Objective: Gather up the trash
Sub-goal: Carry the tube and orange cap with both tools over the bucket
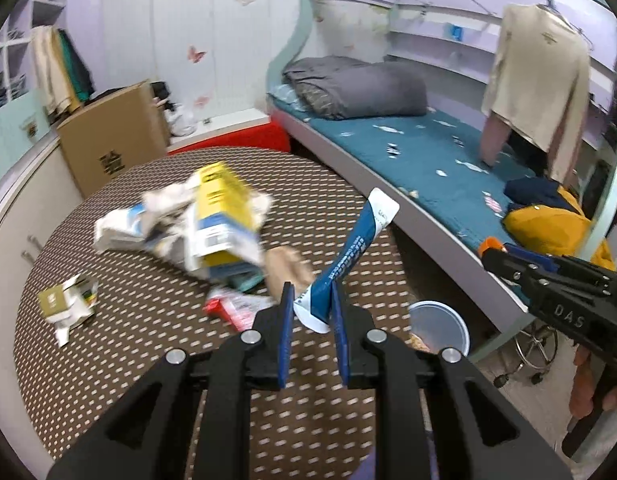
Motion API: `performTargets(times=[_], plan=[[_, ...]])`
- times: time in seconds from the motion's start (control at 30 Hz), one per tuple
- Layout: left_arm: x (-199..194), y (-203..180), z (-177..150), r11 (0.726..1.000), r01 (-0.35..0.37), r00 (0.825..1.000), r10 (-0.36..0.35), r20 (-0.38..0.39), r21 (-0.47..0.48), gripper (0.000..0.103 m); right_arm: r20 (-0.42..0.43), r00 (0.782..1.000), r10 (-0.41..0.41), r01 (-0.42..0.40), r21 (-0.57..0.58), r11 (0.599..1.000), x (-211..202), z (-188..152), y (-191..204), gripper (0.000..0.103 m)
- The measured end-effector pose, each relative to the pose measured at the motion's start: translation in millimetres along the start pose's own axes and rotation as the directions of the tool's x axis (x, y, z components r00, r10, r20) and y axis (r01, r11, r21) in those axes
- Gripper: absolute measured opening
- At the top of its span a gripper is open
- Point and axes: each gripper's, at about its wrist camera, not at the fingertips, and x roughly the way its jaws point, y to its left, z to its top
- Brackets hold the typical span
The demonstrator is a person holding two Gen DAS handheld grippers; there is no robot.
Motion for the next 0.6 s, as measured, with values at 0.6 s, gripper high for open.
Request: performTargets(times=[0.6], plan=[[79, -116, 4, 0.972, 0.194, 0.971, -0.170, -0.170, 0.135, 0.018, -0.062, 0.985, -0.164, 0.172, 0.190, 0.966, -16, -28, -112, 0.030]])
